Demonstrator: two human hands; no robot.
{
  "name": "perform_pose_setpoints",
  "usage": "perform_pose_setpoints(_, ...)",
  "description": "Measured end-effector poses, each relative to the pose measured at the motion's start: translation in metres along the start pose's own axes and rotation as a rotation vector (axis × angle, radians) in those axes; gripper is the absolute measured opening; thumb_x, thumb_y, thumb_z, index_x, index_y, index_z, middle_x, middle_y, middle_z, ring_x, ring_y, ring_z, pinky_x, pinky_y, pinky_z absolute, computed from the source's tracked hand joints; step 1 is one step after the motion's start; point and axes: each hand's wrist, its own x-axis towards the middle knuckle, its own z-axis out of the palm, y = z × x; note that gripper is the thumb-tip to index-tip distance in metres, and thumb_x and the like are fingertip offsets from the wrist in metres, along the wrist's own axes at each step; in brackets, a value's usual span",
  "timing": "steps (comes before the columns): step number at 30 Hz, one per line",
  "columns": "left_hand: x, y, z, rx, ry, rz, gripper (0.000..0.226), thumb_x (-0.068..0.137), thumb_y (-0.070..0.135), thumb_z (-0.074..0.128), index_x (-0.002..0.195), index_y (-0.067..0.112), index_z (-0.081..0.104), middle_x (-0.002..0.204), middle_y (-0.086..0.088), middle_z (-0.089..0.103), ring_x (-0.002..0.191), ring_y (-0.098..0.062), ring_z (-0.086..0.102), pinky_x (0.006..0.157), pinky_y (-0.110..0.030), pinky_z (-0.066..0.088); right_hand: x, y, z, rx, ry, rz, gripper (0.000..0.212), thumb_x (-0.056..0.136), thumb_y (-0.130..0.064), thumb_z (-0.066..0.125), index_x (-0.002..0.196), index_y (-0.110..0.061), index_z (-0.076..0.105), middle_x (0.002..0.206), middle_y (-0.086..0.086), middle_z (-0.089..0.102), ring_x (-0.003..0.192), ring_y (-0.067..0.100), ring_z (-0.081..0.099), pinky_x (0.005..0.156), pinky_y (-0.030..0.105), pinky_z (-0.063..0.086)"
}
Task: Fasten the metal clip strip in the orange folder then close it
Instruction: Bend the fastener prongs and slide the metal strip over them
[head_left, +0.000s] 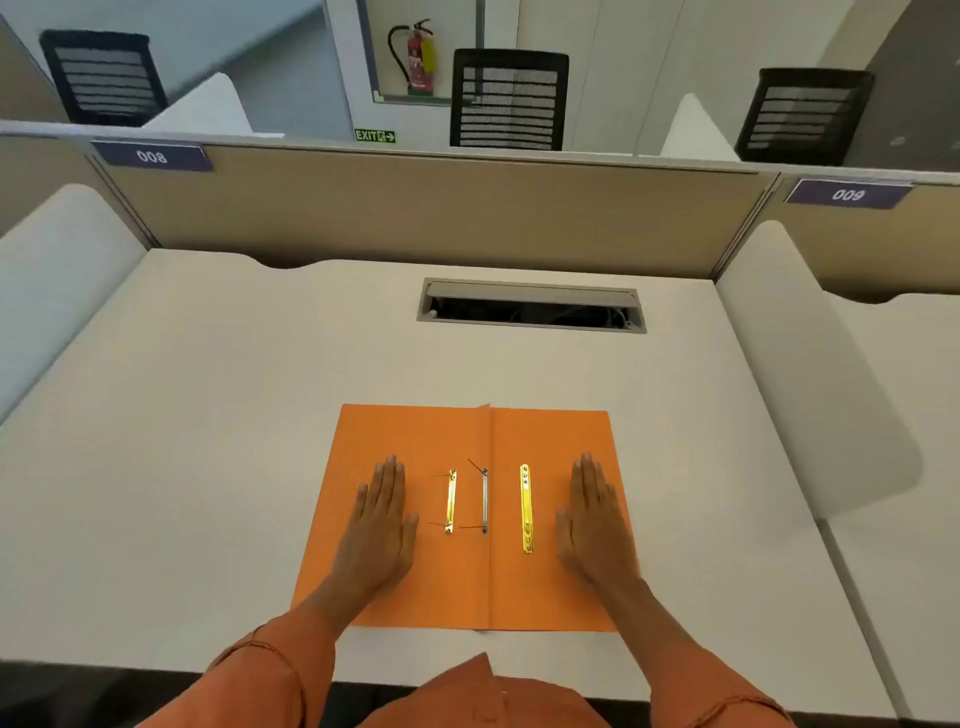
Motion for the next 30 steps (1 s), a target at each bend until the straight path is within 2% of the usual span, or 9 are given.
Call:
perform_pose_setpoints(4,-0.007,-0.005,0.01,-0.006,-0.026,-0.032,0.075,0.103,0.049,0.012,0.163,0.011,-0.013,0.172,-0.005,-0.02,0.16,-0.022,-0.017,0.131,-0.046,-0.001,-0.008,0.005,0.007,-0.002,-0.022,0.041,0.077,0.101,-0.042,0.03,0.164,-0.009,0.003,0.174,0.008,0.001,0.16,0.026,0.003,0.129,0.048,0.013)
perform_pose_setpoints(10,-0.015,-0.01,0.026,0.003,-0.058,-0.038,0.076,0.101,0.052,0.01,0.162,0.011,-0.011,0.172,-0.006,-0.016,0.16,-0.024,-0.012,0.13,-0.043,-0.005,-0.016,0.009,0.017,-0.037,-0.047,0.041,0.077,0.1,-0.046,0.024,0.164,-0.01,0.003,0.174,0.006,0.001,0.16,0.024,0.002,0.13,0.046,0.009)
perform_pose_setpoints(15,-0.016,-0.011,0.031,0.02,-0.056,-0.044,0.075,0.102,0.049,0.014,0.163,0.01,-0.009,0.173,-0.006,-0.014,0.16,-0.023,-0.012,0.131,-0.046,0.0,-0.017,0.009,0.022,-0.071,-0.063,0.055,0.076,0.102,-0.044,0.03,0.164,-0.01,0.002,0.174,0.006,0.001,0.16,0.024,-0.001,0.13,0.045,0.005)
perform_pose_setpoints(20,-0.016,-0.011,0.034,0.038,-0.041,-0.046,0.075,0.103,0.051,0.012,0.163,0.011,-0.007,0.173,-0.006,-0.01,0.161,-0.024,-0.009,0.129,-0.038,-0.012,-0.018,0.01,0.024,-0.113,-0.069,0.053,0.077,0.102,-0.044,0.029,0.164,-0.011,-0.002,0.174,0.006,-0.001,0.16,0.024,0.0,0.13,0.045,0.006)
perform_pose_setpoints(25,-0.017,-0.01,0.034,0.024,-0.029,-0.043,0.075,0.103,0.052,0.013,0.164,0.011,-0.003,0.174,-0.006,-0.006,0.161,-0.024,-0.004,0.131,-0.046,0.001,-0.018,0.01,0.024,-0.108,-0.057,0.05,0.078,0.103,-0.043,0.034,0.164,-0.011,-0.001,0.174,0.006,-0.001,0.16,0.024,-0.001,0.13,0.045,0.004)
perform_pose_setpoints(30,-0.018,-0.011,0.034,0.032,-0.008,-0.045,0.074,0.104,0.051,0.014,0.164,0.011,-0.001,0.174,-0.006,-0.003,0.161,-0.024,-0.004,0.131,-0.045,0.0,-0.019,0.009,0.025,-0.109,-0.054,0.049,0.077,0.103,-0.043,0.035,0.165,-0.011,-0.001,0.174,0.006,-0.001,0.16,0.024,-0.001,0.13,0.044,0.003)
